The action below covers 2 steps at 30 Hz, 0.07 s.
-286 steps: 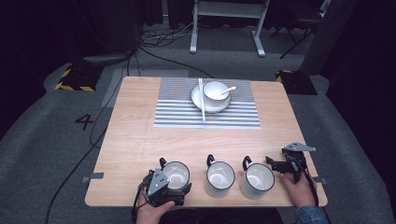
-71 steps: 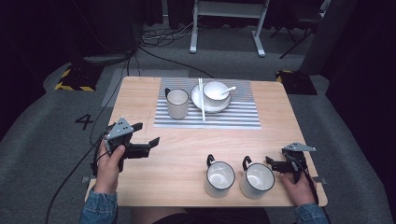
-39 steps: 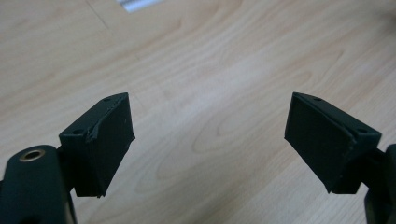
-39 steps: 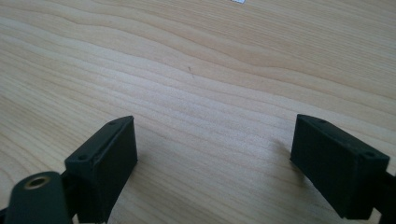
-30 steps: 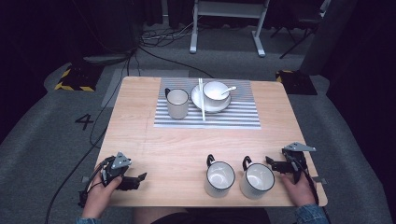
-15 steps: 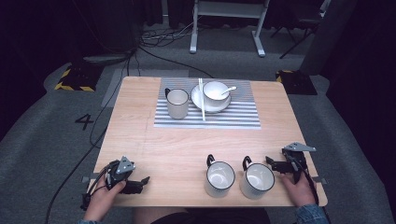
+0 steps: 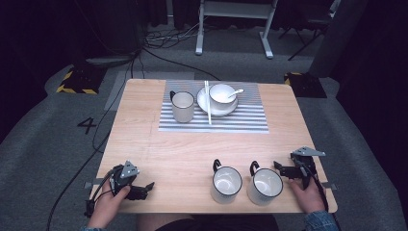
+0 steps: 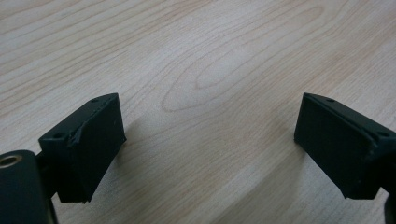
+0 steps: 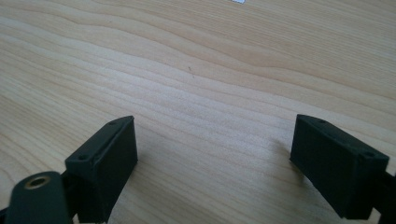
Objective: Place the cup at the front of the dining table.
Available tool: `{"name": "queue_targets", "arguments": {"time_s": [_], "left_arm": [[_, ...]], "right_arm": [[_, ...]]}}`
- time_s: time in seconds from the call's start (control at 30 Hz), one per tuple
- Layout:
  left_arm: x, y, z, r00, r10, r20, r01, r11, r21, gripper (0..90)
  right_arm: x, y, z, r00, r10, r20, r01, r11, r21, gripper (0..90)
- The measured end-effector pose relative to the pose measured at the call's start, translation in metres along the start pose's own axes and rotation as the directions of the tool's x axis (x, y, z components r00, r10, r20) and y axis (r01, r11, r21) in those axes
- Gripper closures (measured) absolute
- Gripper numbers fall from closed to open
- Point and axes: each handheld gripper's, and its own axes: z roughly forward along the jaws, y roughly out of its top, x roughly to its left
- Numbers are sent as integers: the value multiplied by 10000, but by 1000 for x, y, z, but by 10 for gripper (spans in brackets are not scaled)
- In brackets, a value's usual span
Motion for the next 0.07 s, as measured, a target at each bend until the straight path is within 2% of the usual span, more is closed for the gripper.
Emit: {"name": "queue_targets", "arguments": {"time_s": [0.07], "left_arm": [[0,0,0,10000,64,-49,-63,10000,45,74]], "right_arm": [[0,0,0,10000,-3,0,3,10000,0,147]]}}
